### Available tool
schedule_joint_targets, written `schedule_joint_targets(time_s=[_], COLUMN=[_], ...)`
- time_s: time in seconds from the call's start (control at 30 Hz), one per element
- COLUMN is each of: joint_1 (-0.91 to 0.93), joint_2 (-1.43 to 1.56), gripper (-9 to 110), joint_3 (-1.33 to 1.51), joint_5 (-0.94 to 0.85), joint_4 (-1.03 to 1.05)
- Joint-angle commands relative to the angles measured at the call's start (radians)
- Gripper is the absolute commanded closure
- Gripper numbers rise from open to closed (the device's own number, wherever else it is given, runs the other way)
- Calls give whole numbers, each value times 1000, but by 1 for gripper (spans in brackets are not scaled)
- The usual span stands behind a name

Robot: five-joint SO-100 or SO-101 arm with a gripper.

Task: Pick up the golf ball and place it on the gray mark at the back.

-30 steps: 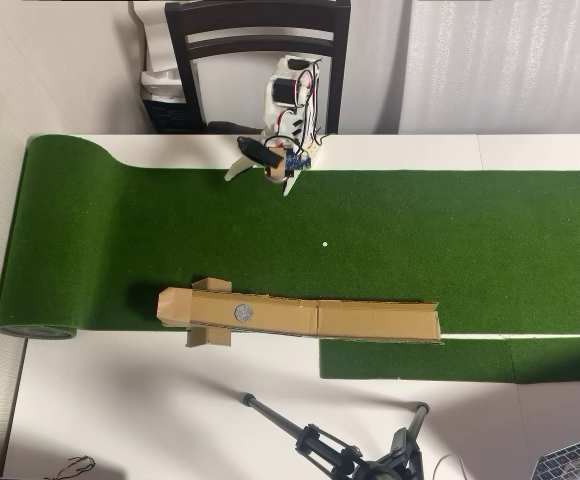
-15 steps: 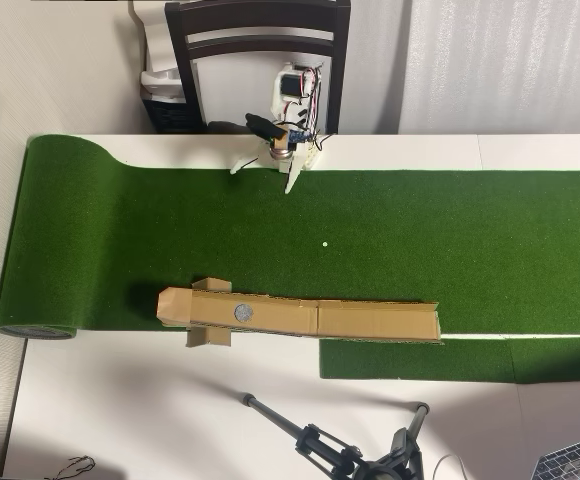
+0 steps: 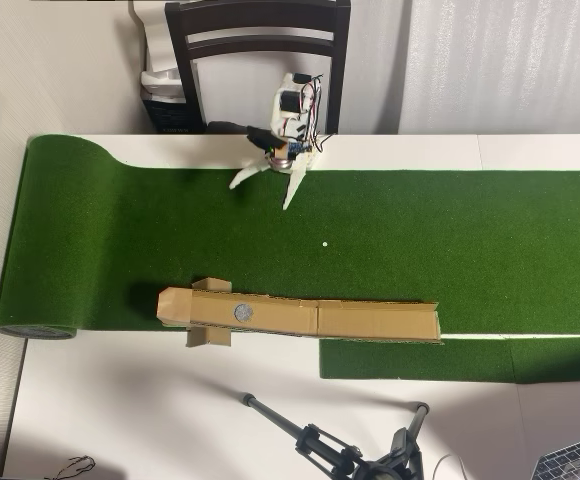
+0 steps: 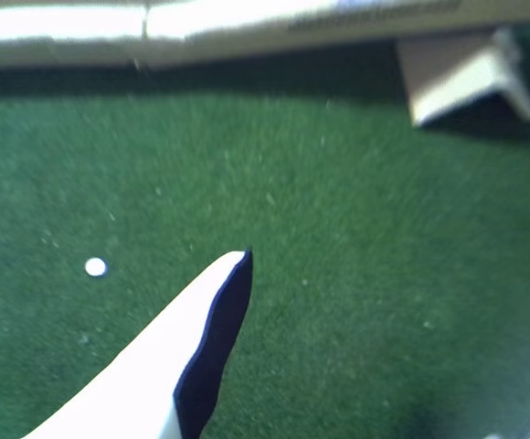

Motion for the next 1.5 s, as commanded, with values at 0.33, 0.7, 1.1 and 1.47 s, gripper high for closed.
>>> schedule_joint_targets(time_s=[0.33,0.7,1.1,1.47], joint_1=[-9,-9,-75,-75], joint_2=[89,89,89,89], gripper=[42,42,59,85], joint_3=[272,370,371,371], joint_5=[14,35,103,104], joint_4=[-97,-91,-6,-6])
